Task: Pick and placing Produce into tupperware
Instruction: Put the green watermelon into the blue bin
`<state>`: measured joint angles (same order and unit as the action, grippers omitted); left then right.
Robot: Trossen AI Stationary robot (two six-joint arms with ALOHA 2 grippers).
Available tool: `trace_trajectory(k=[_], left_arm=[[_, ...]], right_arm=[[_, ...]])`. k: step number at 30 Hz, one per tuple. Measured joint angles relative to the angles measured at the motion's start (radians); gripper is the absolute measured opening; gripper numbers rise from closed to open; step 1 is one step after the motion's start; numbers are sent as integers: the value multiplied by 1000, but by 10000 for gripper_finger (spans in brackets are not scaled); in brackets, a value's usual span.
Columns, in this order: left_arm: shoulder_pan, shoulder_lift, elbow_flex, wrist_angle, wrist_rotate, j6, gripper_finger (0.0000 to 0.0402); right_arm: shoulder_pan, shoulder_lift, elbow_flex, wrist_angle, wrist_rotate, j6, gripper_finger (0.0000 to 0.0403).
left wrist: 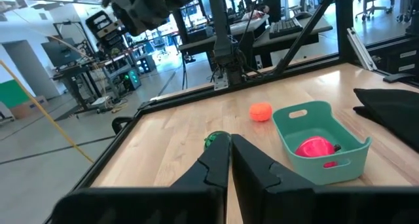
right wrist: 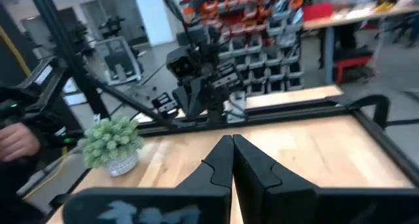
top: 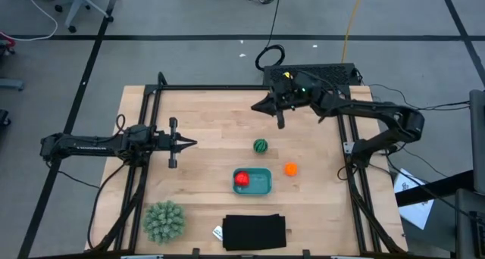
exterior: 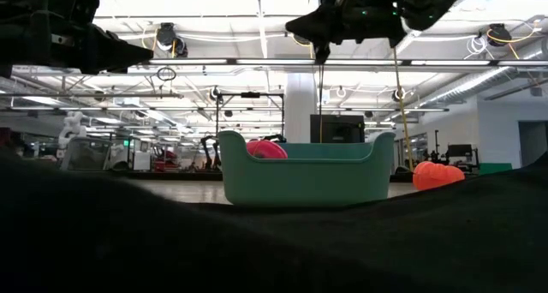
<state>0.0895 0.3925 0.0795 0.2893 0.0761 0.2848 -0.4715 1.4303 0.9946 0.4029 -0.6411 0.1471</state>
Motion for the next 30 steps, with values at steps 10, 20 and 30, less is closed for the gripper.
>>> trace_trajectory(k=[10, 20, 30], left_arm=[[0, 0, 0, -1, -8, 0, 21], [0, 0, 0, -1, -10, 0, 21], [0, 0, 0, -4, -25, -1, 21]], right_arm=[[-21, 117, 227, -299, -69, -95, 0], [-24, 156, 295, -513, -51, -388, 0], [2, 153, 294, -683, 201, -688, 19]])
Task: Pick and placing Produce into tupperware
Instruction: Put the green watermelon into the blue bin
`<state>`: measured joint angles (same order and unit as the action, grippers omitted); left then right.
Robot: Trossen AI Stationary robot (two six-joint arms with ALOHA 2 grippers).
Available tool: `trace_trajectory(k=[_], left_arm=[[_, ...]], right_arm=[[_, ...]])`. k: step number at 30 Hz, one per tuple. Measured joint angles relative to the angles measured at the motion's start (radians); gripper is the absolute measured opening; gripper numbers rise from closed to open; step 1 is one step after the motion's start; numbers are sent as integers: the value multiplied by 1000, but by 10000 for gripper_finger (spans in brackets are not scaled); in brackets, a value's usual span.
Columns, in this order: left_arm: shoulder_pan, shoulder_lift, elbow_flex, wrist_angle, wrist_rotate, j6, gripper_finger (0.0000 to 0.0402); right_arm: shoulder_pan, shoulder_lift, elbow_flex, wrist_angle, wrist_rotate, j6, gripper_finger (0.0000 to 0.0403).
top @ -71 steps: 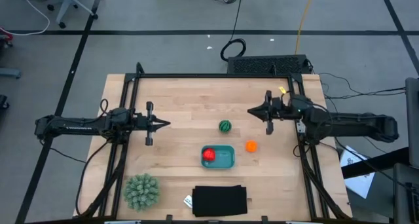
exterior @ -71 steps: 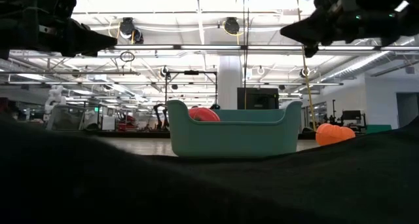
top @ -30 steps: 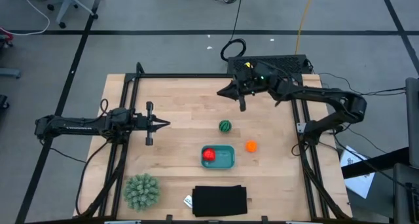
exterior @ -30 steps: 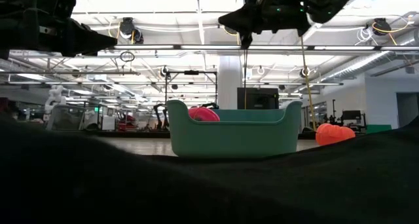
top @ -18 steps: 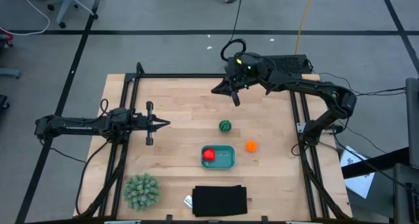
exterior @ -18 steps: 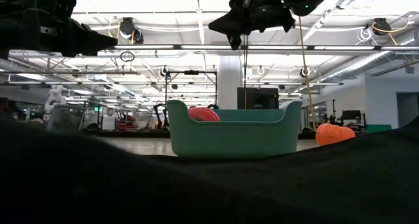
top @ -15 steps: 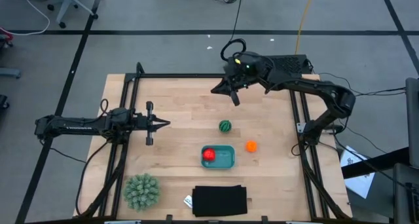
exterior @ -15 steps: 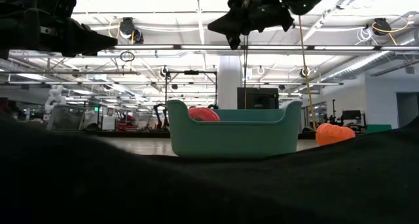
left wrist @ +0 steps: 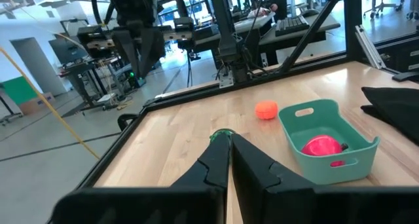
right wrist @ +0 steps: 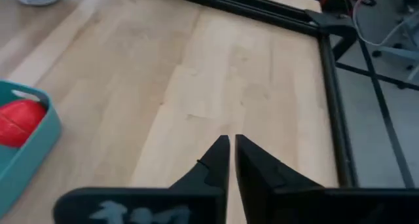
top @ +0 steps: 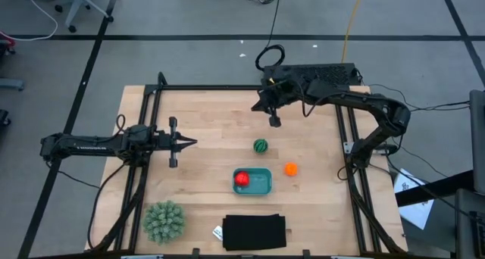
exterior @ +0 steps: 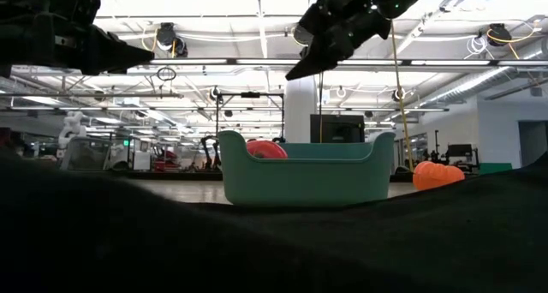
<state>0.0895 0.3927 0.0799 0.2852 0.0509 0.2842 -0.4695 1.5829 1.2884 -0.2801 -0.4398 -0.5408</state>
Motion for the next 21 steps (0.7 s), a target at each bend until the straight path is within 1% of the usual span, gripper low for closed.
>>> trace_trajectory(k=[3, 9, 11, 14, 17, 21], left_arm=[[0, 0, 0, -7, 0, 0, 21], [0, 0, 0, -23, 0, -1, 21], [0, 0, 0, -23, 0, -4, 21], [0, 0, 0, -23, 0, -5, 21], [0, 0, 0, -25, 0, -5, 21], [0, 0, 0, -27, 0, -5, 21]], right_arm=[[14, 0, 0, -6, -1, -11, 42], [53, 0, -1, -80, 1, -127, 104], [68, 0, -1, -118, 5, -202, 129], [99, 0, -1, -159, 86, -312, 168], [129, 0, -2, -199, 137, -415, 211], [177, 0, -3, -203, 212, -499, 268]])
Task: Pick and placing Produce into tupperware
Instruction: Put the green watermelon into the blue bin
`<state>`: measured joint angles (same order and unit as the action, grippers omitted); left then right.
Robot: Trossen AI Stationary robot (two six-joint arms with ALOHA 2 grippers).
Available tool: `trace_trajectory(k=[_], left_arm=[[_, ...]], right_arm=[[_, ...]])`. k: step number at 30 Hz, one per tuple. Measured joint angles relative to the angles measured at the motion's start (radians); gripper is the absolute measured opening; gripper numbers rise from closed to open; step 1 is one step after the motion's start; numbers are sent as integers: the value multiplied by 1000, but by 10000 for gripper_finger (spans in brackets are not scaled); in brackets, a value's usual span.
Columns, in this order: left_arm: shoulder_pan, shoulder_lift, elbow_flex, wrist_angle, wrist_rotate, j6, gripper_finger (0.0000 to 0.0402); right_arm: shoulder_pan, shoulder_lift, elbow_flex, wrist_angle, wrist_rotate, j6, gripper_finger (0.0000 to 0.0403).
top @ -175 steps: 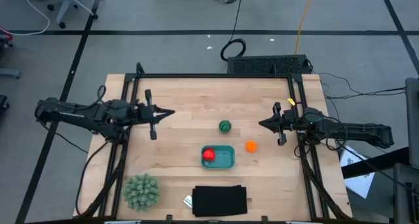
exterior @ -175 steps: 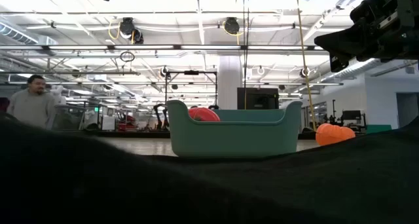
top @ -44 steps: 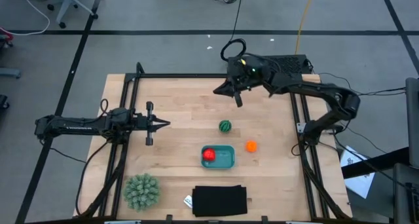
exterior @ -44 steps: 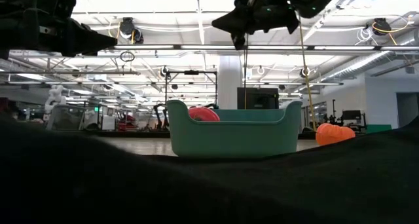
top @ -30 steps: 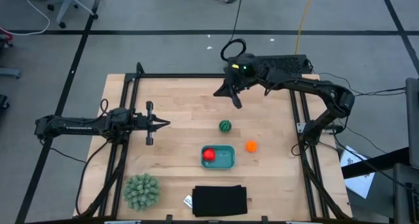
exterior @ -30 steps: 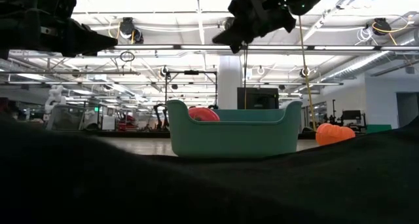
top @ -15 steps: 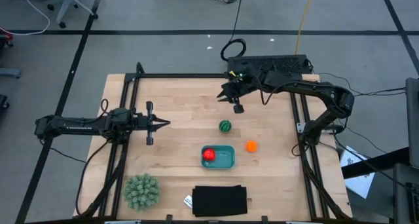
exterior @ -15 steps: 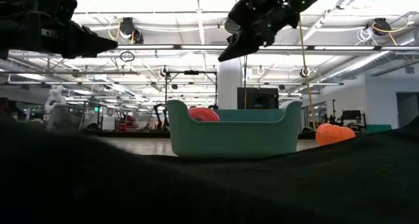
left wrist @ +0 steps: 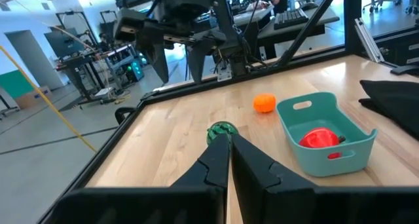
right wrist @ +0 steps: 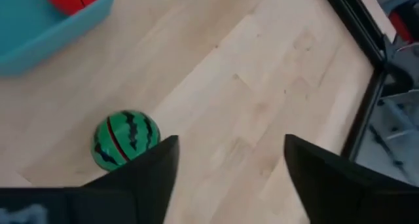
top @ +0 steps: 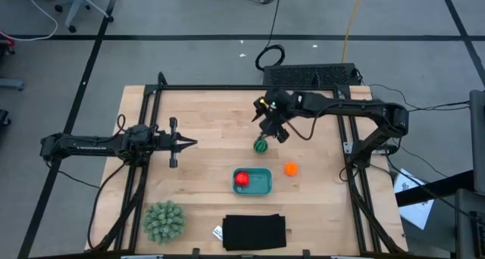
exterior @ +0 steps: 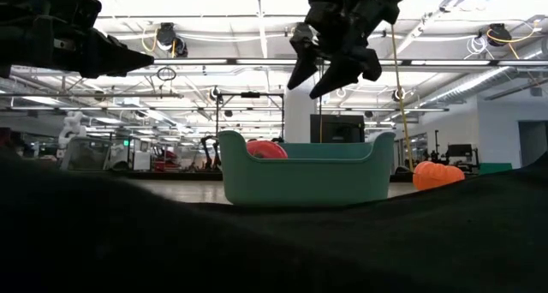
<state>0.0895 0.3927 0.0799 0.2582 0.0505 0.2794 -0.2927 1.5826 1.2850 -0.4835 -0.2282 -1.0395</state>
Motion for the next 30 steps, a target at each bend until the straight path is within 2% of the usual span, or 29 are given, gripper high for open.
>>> trace_trajectory(k=[4, 9, 20, 26, 30], left_arm=[[0, 0, 0, -1, 0, 0, 21], [0, 0, 0, -1, 0, -1, 21], [0, 0, 0, -2, 0, -17, 21], [0, 0, 0, -2, 0, -18, 21], [0, 0, 0, -3, 0, -16, 21]], right_arm=[[40, 0, 0, -1, 100, 19, 317], [64, 0, 0, -7, 132, 36, 352], [78, 0, -2, -119, 93, 117, 357], [78, -1, -54, -109, 42, 76, 357], [79, 0, -117, -37, 52, -36, 357]])
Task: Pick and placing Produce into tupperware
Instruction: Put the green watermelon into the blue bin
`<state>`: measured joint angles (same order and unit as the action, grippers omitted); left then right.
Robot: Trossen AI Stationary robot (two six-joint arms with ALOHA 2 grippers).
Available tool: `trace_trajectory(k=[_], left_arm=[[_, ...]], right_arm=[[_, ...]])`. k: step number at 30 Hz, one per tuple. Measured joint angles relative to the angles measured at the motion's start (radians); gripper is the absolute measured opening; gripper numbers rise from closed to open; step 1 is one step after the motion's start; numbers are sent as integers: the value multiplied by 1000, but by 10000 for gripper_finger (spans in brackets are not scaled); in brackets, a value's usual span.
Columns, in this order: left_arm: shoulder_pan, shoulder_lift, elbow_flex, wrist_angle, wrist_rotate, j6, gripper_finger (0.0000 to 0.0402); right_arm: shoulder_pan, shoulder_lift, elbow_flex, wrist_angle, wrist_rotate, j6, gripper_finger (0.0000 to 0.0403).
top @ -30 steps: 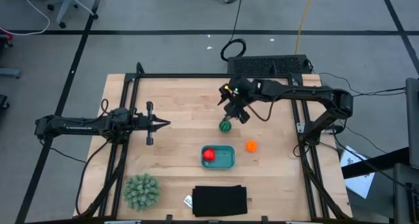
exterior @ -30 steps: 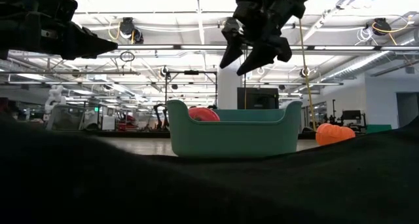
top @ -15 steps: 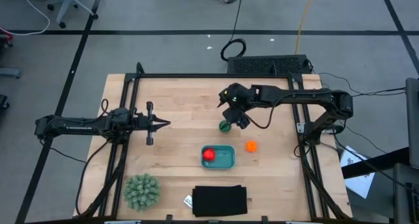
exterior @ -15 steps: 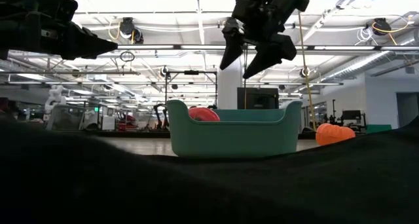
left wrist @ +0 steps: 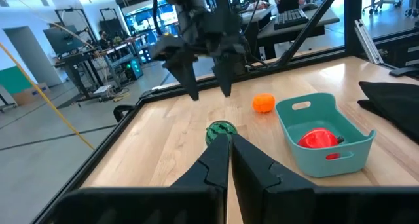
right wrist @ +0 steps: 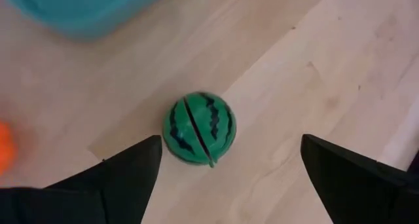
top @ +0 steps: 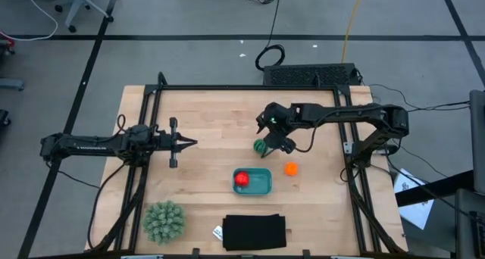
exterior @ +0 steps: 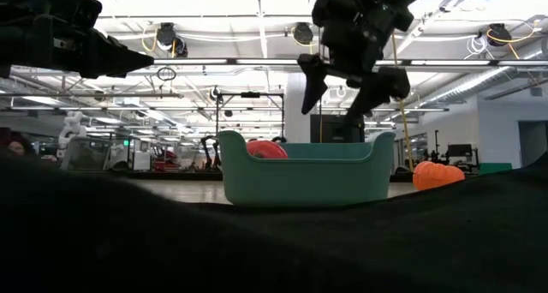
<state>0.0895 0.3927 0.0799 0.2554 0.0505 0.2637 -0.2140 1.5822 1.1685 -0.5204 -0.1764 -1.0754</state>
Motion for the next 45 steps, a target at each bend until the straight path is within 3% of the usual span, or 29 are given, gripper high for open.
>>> trace_trajectory(k=[4, 13, 26, 36, 45], left_arm=[[0, 0, 0, 0, 0, 1, 21], [0, 0, 0, -1, 0, 15, 21], [0, 0, 0, -3, 0, 29, 21], [0, 0, 0, -24, -21, 45, 21], [0, 0, 0, -29, -26, 44, 21]], right_arm=[[7, 0, -49, 76, 35, -109, 357], [12, 0, -89, 124, 46, -166, 357], [20, 29, -81, 142, 44, -56, 357], [31, 103, 0, 86, 45, 14, 357], [66, 103, -12, 49, 43, -70, 357]])
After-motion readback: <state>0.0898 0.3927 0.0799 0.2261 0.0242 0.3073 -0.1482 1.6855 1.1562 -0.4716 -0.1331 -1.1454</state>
